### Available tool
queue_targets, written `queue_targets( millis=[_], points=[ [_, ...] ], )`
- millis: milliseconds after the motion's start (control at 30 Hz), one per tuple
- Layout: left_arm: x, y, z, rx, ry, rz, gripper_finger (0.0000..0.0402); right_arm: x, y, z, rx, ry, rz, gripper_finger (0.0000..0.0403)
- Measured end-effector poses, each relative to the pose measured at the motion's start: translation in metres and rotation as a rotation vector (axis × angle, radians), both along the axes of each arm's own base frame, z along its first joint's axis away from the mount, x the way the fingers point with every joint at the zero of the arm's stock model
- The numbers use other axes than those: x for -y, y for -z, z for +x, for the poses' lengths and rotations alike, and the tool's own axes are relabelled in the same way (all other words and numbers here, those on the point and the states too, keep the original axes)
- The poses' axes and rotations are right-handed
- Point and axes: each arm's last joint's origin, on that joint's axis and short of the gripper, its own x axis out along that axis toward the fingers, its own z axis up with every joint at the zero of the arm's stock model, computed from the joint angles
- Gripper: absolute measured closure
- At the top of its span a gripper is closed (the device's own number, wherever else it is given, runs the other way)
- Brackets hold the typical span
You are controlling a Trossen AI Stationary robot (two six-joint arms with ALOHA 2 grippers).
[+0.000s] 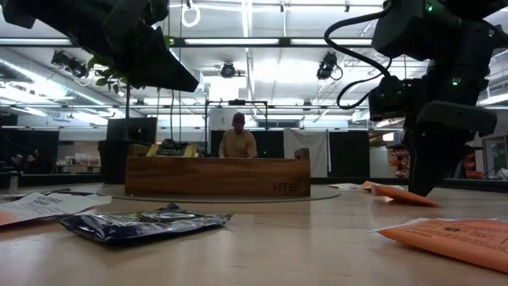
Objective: Pick & Place Tea
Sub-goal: Put the orange tea bag into the wooden organizer
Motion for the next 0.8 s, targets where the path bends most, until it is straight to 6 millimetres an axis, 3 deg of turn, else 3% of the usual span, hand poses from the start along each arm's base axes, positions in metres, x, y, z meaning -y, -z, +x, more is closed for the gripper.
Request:
queue_targets(
  millis=[267,533,800],
  points=[
    [0.0,0.0,0.0,0.0,0.0,0.0,0.0312,-0.001,-0.004,0.004,-0.001,-0.032,-0.008,0.039],
    [0.0,0.0,0.0,0.001,0.0,-0.001,0.0312,-0.006,-0.027,0.018,-0.014,-0.09,-0.031,0.04],
    [0.0,0.0,0.0,0.01,-0.01,-0.024,0.0312,-0.008,-0.067,0.036,0.017,-0.132,-0.15,0.0402]
  ],
)
